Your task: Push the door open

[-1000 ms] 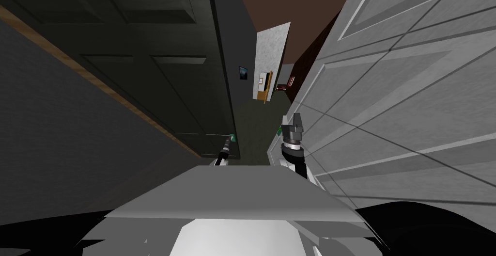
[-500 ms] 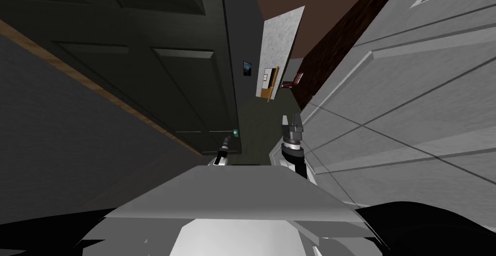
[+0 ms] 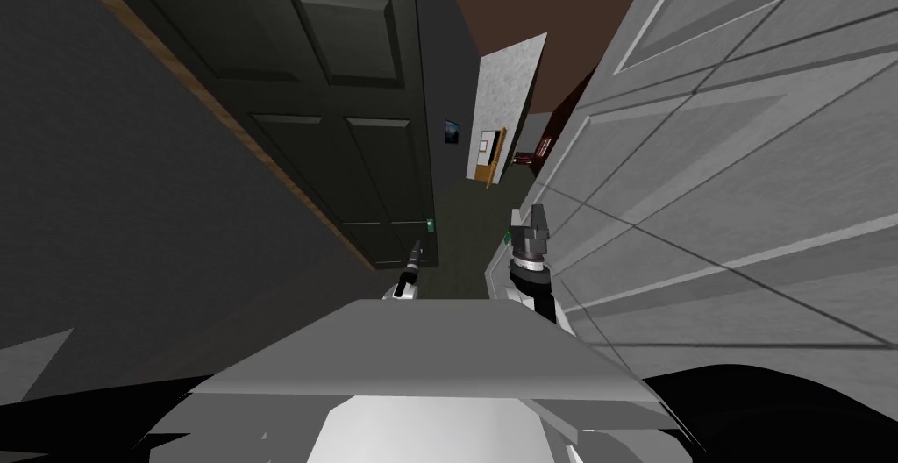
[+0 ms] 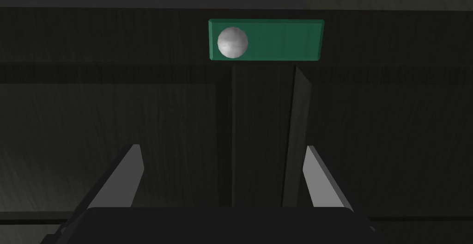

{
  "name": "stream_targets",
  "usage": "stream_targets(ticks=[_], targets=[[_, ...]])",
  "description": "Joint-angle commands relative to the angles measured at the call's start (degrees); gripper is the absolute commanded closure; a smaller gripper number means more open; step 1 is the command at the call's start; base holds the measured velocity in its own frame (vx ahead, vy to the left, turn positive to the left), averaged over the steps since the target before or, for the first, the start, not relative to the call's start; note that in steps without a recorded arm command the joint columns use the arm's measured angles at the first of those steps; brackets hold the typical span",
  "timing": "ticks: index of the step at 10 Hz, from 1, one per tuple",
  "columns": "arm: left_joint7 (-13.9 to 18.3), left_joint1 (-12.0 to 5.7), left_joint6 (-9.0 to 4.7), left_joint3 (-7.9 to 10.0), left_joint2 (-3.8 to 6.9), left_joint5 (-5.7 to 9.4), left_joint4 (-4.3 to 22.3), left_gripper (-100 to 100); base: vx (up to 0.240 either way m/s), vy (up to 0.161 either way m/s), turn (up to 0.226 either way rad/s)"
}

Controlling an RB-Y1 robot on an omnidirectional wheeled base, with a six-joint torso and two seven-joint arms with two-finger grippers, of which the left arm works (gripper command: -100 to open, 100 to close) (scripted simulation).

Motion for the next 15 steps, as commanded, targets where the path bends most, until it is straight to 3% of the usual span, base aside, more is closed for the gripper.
stream_targets(ticks=[1, 2, 7, 10, 13, 14, 15], targets=[[0.0, 0.0, 0.0, 0.0, 0.0, 0.0, 0.0, -100, -0.117, -0.029, 0.01], [-0.19, -0.01, -0.24, 0.16, 0.92, 0.08, 0.17, -100, 0.111, -0.045, -0.032], [-0.64, 0.0, -0.92, 0.59, 1.89, 0.26, 0.47, -100, 0.218, -0.006, -0.021], [-0.98, 0.01, -1.44, 0.92, 1.25, 0.39, 0.69, -100, 0.223, -0.017, -0.025], [-1.25, 0.02, -1.84, 1.18, -0.23, 0.5, 0.87, -100, 0.2, -0.004, -0.019], [-1.1, 0.08, -1.62, 1.1, 0.21, 0.47, 0.68, -100, 0.083, -0.005, 0.009], [-1.1, 0.08, -1.62, 1.1, 0.21, 0.47, 0.68, 100, -0.018, -0.001, -0.003]])
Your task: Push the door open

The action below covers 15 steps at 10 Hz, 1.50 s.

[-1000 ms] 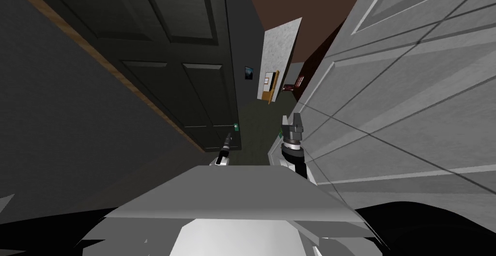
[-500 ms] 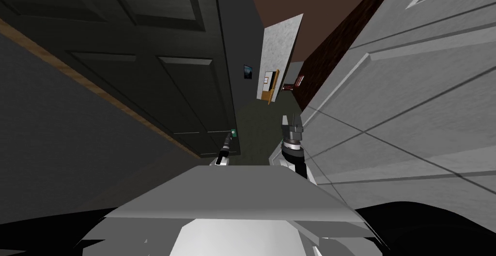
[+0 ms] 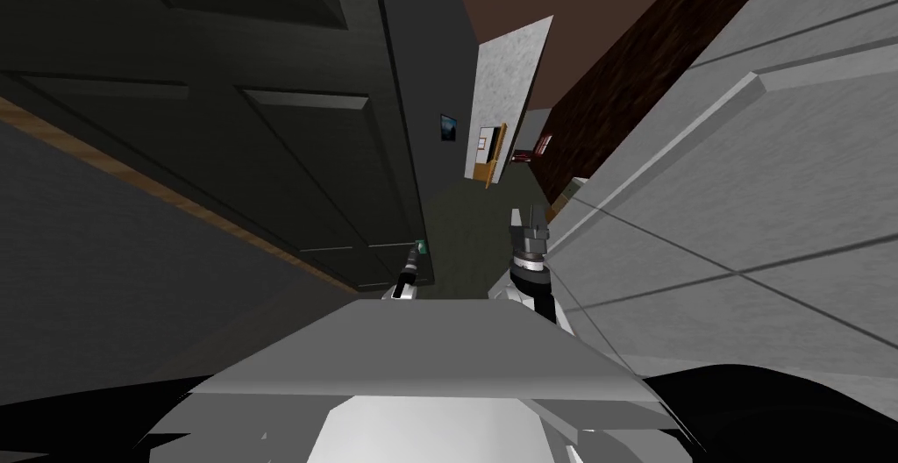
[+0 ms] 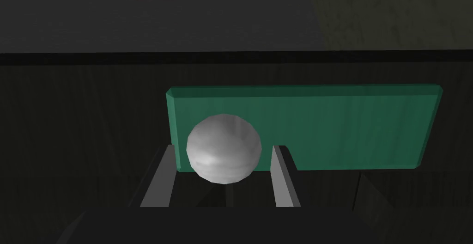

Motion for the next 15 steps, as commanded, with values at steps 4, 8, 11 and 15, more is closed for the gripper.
stream_targets(ticks=[4, 8, 11, 15], targets=[[0.0, 0.02, 0.1, 0.01, 0.03, 0.0, -0.01, 100, -0.018, 0.001, -0.003], [-0.92, 0.3, 0.66, 1.13, 1.37, 0.67, -0.47, 100, 0.118, 0.024, 0.087], [-3.07, -1.72, -0.37, -1.45, 2.24, 4.41, 2.58, -100, -0.129, 0.03, 0.113], [-5.82, -4.46, -1.05, -4.25, 0.32, 9.24, 5.54, -100, -0.183, 0.015, 0.106]])
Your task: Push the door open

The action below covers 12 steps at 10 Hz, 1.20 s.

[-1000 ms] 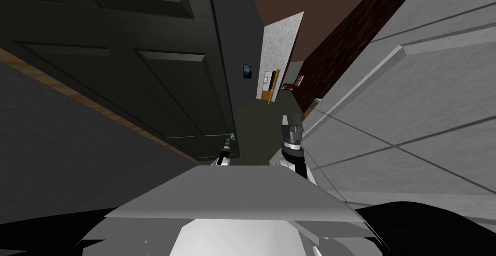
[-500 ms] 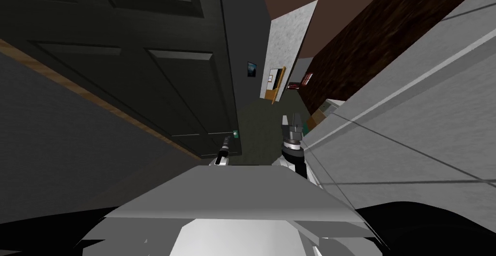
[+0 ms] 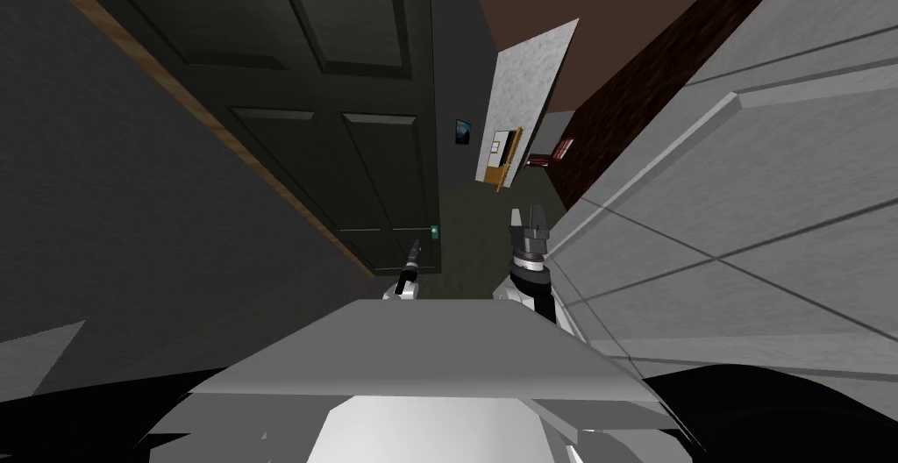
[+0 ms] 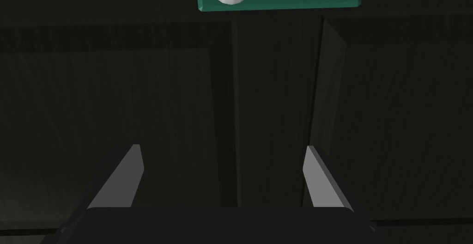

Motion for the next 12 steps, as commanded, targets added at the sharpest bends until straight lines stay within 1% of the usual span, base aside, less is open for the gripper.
stream_targets(ticks=[1, 3, 5, 6, 7, 8, 9, 10, 12], targets=[[-1.08, -0.91, 0.04, -1.05, -1.39, 1.78, 0.73, -100, -0.149, -0.044, 0.093], [-1.92, -1.74, -0.17, -1.9, -3.22, 3.25, 1.63, -100, -0.151, -0.103, 0.064], [-1.92, -1.74, -0.17, -1.9, -3.22, 3.25, 1.63, -100, -0.047, -0.077, 0.004], [-2.04, -1.33, 0.22, -1.94, -3.19, 3.18, 0.95, -100, -0.004, -0.019, -0.002], [-2.14, -1.35, -0.02, -1.84, -1.7, 3.22, 1.1, -100, 0.092, 0.029, -0.019], [-2.18, -1.35, -0.07, -1.81, -1.38, 3.23, 1.12, -100, 0.149, 0.088, -0.015], [-2.31, -1.32, -0.24, -1.71, -0.52, 3.26, 1.18, -100, 0.202, 0.059, -0.03], [-2.47, -1.28, -0.43, -1.6, 0.01, 3.3, 1.25, -100, 0.278, 0.014, -0.025], [-2.69, -1.23, -0.7, -1.44, 0.03, 3.36, 1.35, -100, 0.208, 0.0, -0.02]])
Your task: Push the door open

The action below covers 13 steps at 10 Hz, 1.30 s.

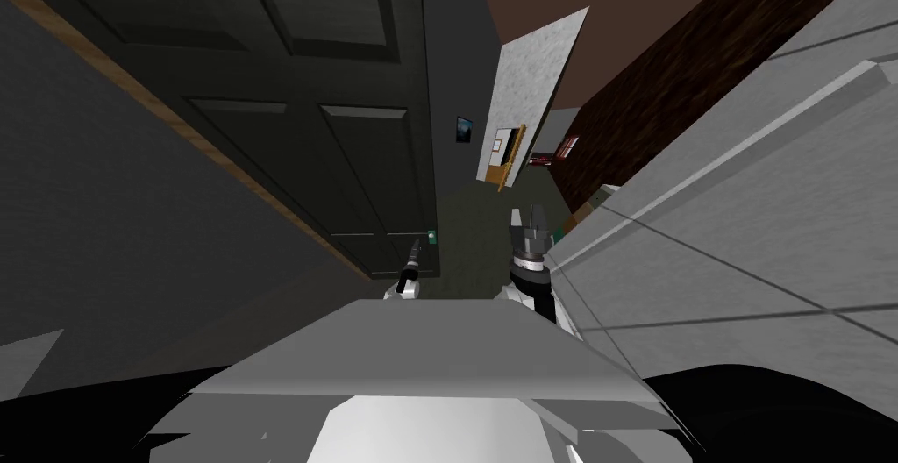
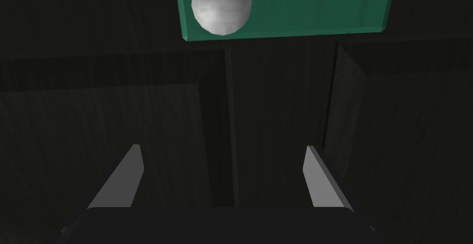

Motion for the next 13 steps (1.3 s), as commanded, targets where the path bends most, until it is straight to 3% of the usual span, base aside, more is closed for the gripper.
stream_targets(ticks=[1, 2, 5, 6, 7, 12, 13], targets=[[-0.19, -0.01, -0.42, 0.16, -0.25, 0.06, 0.22, -100, 0.255, -0.056, -0.038], [-0.29, 0.02, -0.55, 0.23, -0.74, 0.08, 0.26, -100, 0.2, -0.066, -0.009], [-0.59, 0.08, -0.91, 0.45, -3.55, 0.15, 0.4, -100, 0.172, -0.078, -0.001], [-0.48, -0.08, -1.13, 0.57, -2.68, 0.22, 1.07, -100, 0.054, -0.036, 0.012], [-0.48, -0.08, -1.13, 0.57, -2.68, 0.22, 1.07, 100, -0.01, 0.004, -0.008], [-0.48, -0.08, -1.13, 0.57, -2.68, 0.22, 1.07, 100, -0.01, 0.006, -0.004], [-1.1, -0.15, -1.1, 1.52, -1.04, 0.98, 1.06, 100, 0.14, 0.001, 0.072]])
